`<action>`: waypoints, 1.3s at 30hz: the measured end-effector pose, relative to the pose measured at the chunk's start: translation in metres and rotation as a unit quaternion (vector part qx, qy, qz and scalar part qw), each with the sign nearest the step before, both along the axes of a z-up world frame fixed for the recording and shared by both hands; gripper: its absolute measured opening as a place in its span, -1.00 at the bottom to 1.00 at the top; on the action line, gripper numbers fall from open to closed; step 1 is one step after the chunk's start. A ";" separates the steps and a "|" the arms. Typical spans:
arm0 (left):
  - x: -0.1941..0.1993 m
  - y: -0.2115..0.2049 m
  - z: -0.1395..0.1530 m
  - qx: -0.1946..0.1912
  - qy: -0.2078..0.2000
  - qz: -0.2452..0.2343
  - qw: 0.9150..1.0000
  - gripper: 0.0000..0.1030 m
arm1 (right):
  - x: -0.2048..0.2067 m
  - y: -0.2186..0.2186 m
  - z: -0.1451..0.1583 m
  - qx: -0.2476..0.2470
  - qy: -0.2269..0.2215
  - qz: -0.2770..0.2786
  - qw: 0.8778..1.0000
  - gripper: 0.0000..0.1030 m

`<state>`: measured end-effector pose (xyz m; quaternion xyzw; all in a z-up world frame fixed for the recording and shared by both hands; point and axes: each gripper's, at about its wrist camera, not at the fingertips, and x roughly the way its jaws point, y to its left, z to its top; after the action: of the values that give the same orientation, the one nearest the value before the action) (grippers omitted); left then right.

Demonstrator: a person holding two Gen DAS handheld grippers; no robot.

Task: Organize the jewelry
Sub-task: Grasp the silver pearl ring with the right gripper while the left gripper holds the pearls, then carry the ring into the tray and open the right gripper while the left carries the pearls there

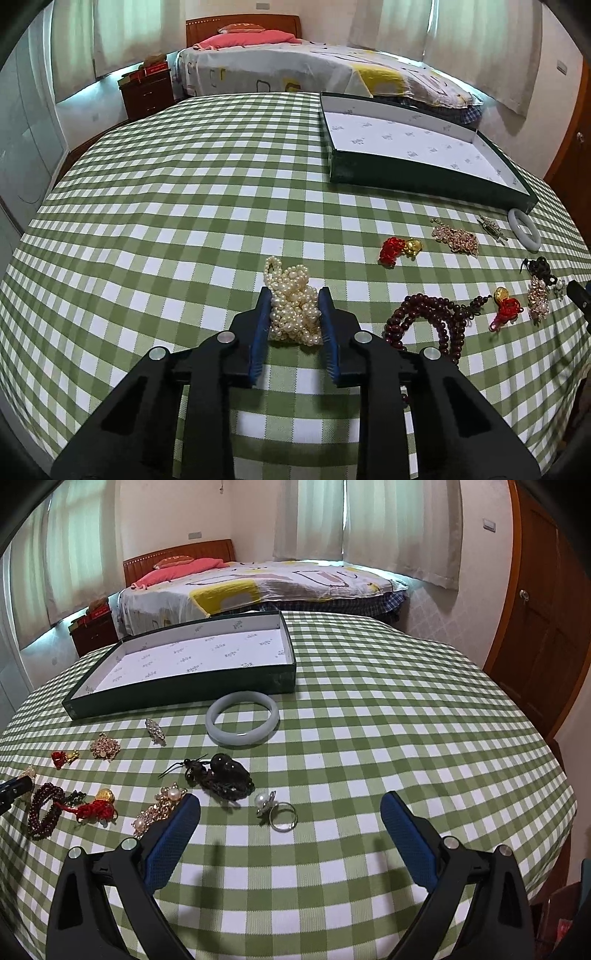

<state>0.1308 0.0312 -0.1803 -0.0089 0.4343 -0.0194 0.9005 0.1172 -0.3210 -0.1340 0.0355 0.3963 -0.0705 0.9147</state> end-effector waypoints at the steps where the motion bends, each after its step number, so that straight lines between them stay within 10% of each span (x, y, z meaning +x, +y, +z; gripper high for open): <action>1: 0.000 0.000 0.000 0.000 -0.001 0.000 1.000 -0.52 | 0.001 0.000 0.000 0.002 0.000 0.003 1.000 0.57; 3: 0.000 0.000 0.001 0.001 -0.002 0.000 1.000 -0.52 | 0.005 -0.001 -0.004 0.018 0.008 0.015 1.000 0.22; 23: 0.001 0.001 0.001 0.002 -0.005 0.000 1.000 -0.53 | 0.009 0.005 -0.018 0.021 0.030 0.043 0.998 -0.45; 39: -0.010 -0.004 0.010 0.002 -0.020 -0.005 1.000 -0.54 | 0.001 0.008 -0.009 0.023 0.018 0.048 0.998 -0.47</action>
<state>0.1212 0.0268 -0.1701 -0.0045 0.4162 -0.0230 0.9090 0.1181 -0.3133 -0.1432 0.0363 0.4152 -0.0176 0.9088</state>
